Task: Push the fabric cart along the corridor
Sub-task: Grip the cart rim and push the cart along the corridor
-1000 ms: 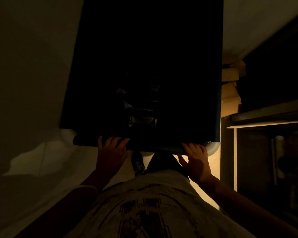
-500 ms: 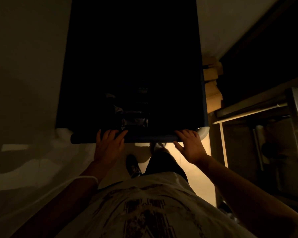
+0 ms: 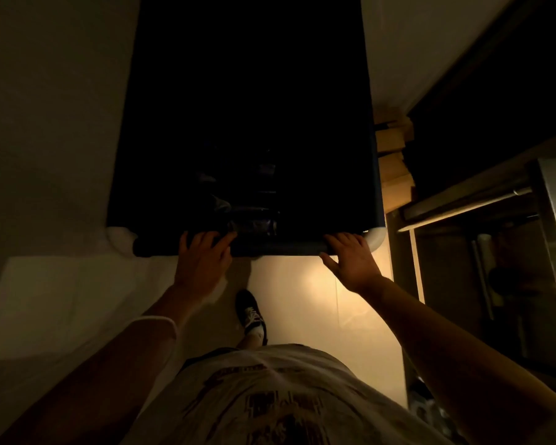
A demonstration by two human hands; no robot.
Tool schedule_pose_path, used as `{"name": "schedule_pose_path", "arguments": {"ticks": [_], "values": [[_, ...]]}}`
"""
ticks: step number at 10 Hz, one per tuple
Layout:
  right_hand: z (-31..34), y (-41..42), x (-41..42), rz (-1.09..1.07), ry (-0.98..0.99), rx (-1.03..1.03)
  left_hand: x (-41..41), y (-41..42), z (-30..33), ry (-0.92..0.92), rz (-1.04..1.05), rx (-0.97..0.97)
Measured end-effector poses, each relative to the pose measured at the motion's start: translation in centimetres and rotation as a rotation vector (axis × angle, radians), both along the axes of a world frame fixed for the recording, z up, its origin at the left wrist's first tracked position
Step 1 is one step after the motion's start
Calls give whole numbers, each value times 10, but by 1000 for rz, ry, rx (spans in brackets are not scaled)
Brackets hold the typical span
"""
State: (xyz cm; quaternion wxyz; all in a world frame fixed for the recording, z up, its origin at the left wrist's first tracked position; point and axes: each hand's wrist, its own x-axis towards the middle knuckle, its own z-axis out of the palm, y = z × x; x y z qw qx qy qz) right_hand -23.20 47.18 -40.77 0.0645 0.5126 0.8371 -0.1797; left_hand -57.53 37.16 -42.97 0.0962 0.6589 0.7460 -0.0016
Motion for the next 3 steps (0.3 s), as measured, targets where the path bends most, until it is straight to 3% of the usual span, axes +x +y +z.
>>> {"name": "schedule_pose_path", "arguments": {"ticks": [2, 3], "values": [[16, -8, 2, -89, 166, -21, 9, 0, 28, -142, 79, -21], [35, -13, 1, -105, 244, 37, 20, -1, 54, -146, 91, 69]]}}
